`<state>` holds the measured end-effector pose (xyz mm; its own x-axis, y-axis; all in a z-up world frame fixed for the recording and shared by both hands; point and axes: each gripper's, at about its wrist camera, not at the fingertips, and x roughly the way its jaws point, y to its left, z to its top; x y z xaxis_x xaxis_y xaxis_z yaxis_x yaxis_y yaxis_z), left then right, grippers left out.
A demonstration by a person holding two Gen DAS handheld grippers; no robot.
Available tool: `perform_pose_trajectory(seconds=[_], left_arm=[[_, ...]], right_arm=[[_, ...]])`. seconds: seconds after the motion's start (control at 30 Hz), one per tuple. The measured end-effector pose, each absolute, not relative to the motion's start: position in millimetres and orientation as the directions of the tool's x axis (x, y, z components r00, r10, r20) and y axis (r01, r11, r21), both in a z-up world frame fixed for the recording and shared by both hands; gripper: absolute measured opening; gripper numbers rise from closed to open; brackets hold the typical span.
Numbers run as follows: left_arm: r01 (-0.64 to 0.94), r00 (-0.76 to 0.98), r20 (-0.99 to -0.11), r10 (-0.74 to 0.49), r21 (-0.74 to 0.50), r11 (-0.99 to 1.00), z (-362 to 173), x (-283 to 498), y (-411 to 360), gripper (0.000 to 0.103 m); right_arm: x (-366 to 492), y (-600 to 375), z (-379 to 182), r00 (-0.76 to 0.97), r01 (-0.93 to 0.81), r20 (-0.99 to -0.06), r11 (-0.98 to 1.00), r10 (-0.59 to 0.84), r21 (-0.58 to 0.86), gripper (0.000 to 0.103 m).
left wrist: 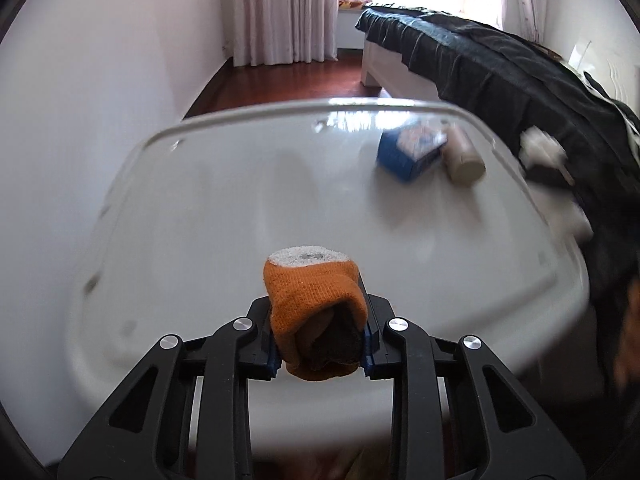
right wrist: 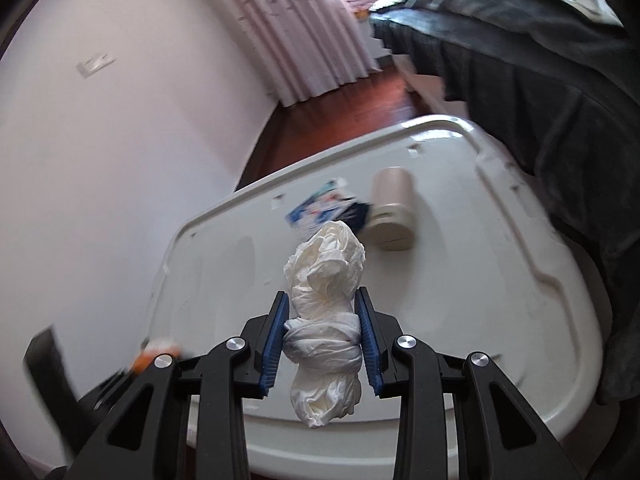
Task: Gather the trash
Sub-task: 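Carry the orange cup and tissue over the bin and open both tools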
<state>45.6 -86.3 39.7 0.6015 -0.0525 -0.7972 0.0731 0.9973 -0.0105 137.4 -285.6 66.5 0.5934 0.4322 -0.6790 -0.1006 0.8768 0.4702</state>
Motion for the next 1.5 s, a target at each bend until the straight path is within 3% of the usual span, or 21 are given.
perform_pose_trajectory(seconds=[0.23, 0.37, 0.6, 1.13, 1.17, 1.2, 1.23, 1.27, 1.3, 1.33, 1.5], left_arm=[[0.006, 0.524, -0.852, -0.016, -0.014, 1.0, 8, -60, -34, 0.027], [-0.036, 0.468, -0.884, 0.003, -0.015, 0.999, -27, -96, -20, 0.027], [0.012, 0.425, -0.899, -0.103, -0.108, 0.994, -49, -96, -22, 0.027], [0.021, 0.376, -0.922, -0.092, -0.091, 0.996, -62, -85, -31, 0.028], [0.027, 0.368, -0.925, -0.093, -0.089, 0.996, -64, -83, -34, 0.031], [0.03, 0.354, -0.93, -0.093, -0.088, 0.996, -65, -80, -37, 0.04], [0.03, 0.341, -0.935, -0.099, -0.094, 0.995, -68, -80, -38, 0.046], [0.024, 0.337, -0.936, -0.104, -0.102, 0.994, -69, -79, -39, 0.055], [0.021, 0.339, -0.934, -0.109, -0.109, 0.994, -69, -79, -38, 0.065], [0.014, 0.344, -0.932, -0.112, -0.114, 0.993, -68, -78, -38, 0.069], [-0.005, 0.362, -0.927, -0.096, -0.105, 0.994, -63, -74, -37, 0.071]], right_arm=[[53, -212, 65, 0.551, -0.285, -0.686, 0.88, 0.475, 0.381, 0.034], [-20, -183, 38, 0.487, -0.311, -0.746, 0.888, 0.454, 0.337, 0.034], [-50, -166, -33, 0.336, -0.27, -0.877, 0.927, 0.343, 0.259, 0.034], [-48, -181, -50, 0.297, -0.219, -0.898, 0.939, 0.325, 0.267, 0.035], [-45, -176, -53, 0.288, -0.218, -0.902, 0.939, 0.321, 0.264, 0.036], [-44, -175, -54, 0.28, -0.215, -0.907, 0.941, 0.315, 0.261, 0.046], [-44, -176, -53, 0.289, -0.206, -0.908, 0.946, 0.304, 0.251, 0.065], [-43, -177, -51, 0.308, -0.198, -0.903, 0.949, 0.299, 0.247, 0.07], [-43, -179, -47, 0.321, -0.19, -0.896, 0.948, 0.307, 0.256, 0.072], [-42, -183, -45, 0.328, -0.179, -0.891, 0.946, 0.315, 0.269, 0.072], [-38, -201, -27, 0.376, -0.115, -0.858, 0.936, 0.35, 0.332, 0.072]])
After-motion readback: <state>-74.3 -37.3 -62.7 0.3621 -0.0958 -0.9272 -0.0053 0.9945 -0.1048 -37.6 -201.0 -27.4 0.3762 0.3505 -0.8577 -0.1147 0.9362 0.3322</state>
